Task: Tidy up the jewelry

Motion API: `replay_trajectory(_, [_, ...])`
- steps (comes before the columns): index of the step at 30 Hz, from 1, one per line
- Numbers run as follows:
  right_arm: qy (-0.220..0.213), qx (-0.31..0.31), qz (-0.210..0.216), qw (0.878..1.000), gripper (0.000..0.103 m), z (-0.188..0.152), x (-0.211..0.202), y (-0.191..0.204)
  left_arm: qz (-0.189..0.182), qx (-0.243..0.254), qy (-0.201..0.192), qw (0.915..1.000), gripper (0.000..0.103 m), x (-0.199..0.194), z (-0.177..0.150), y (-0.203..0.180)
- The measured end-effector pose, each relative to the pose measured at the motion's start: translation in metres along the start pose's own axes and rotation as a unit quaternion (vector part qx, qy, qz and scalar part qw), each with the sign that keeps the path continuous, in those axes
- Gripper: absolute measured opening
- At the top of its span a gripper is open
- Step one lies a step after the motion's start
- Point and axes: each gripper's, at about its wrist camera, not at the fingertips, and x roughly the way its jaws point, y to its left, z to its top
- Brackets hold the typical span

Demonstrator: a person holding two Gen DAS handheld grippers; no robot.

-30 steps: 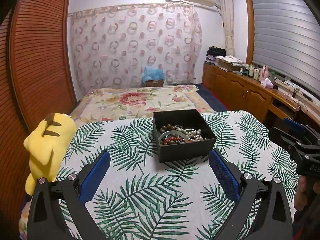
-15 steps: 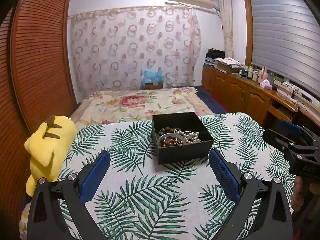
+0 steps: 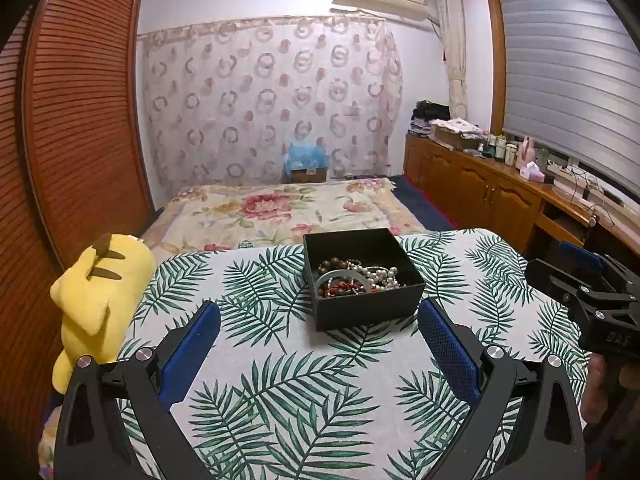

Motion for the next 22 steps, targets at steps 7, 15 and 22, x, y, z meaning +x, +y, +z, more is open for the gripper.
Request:
replay_trajectory(7, [0.000,0.000,0.001,1.000,0.100,0.0004,-0.0003,0.0001,-0.001,0.000,0.000,1.0000,0.095,-0.0005,0.0001,-0.0008])
replay_trajectory(15, [-0.001,0.000,0.001,1.000,0.100,0.0001,-0.0016,0.0009,-0.001,0.001,0.000,1.0000,0.095,-0.0006,0.0000,-0.0018])
replay_trajectory(22, [-0.001,0.000,0.001,1.000,0.100,-0.0005,-0.0015,0.0005,0.001,0.000,0.000,1.0000,0.095,-0.0012,-0.0003,-0.0027])
